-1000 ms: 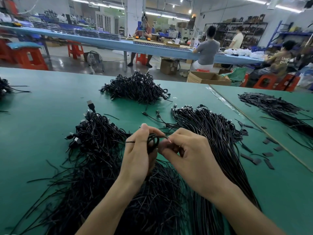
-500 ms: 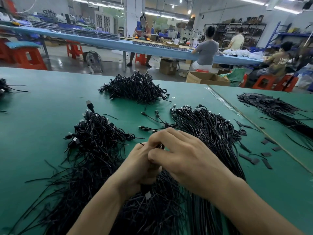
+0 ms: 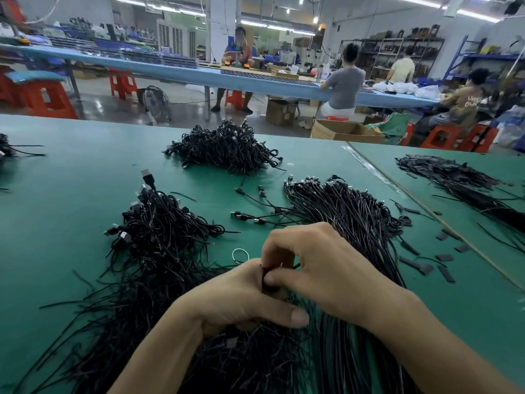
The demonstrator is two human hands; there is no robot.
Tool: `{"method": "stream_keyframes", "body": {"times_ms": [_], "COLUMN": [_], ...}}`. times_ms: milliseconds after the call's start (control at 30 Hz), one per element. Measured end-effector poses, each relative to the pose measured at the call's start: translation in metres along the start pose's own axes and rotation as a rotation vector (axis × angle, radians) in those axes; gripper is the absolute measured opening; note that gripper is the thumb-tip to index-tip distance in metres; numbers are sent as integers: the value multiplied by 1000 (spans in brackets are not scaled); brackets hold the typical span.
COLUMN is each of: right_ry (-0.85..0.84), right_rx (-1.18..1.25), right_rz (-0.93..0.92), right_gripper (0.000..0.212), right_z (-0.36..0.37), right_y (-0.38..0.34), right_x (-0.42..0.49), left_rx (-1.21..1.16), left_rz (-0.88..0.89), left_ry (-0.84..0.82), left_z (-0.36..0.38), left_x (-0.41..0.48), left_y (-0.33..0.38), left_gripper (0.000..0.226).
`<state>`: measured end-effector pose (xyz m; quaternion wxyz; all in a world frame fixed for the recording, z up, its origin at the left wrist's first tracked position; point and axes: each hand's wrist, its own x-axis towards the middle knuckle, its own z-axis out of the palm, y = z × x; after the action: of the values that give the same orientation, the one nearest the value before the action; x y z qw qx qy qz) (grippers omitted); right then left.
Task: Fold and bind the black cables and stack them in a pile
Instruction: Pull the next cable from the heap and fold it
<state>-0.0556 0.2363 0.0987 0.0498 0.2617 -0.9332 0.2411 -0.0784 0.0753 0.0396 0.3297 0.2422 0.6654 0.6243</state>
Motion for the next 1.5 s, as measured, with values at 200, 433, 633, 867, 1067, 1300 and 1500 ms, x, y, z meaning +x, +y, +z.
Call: {"method": "stream_keyframes", "body": {"times_ms": [200, 433, 633, 867, 1067, 1300, 1500], "right_ry": [15, -45, -46, 148, 554, 499, 311], "right_rx": [-120, -115, -171, -35, 305, 1096, 1338], "right_rz": [-64, -87, -146, -61, 116, 200, 373], "right_gripper": [25, 20, 18, 16, 29, 25, 25], "right_z": [7, 11, 12, 11, 20, 26, 31], "right_y": [-12, -9, -8, 5, 6, -2, -2], "right_x": [-4, 2, 5, 7, 12, 13, 11], "left_rx": [86, 158, 204, -55, -425, 122, 16], "left_rz": [-34, 23, 56, 231, 364, 429, 473], "left_ry": [34, 123, 141, 312, 351, 791, 893], "left_z": [2, 4, 3, 1, 3, -1, -3], "left_x": [0, 1, 2, 7, 13, 13, 8], "left_y": [-2, 0, 1, 0, -1, -4, 3], "left_gripper": [28, 24, 39, 7, 32, 33, 8]}}
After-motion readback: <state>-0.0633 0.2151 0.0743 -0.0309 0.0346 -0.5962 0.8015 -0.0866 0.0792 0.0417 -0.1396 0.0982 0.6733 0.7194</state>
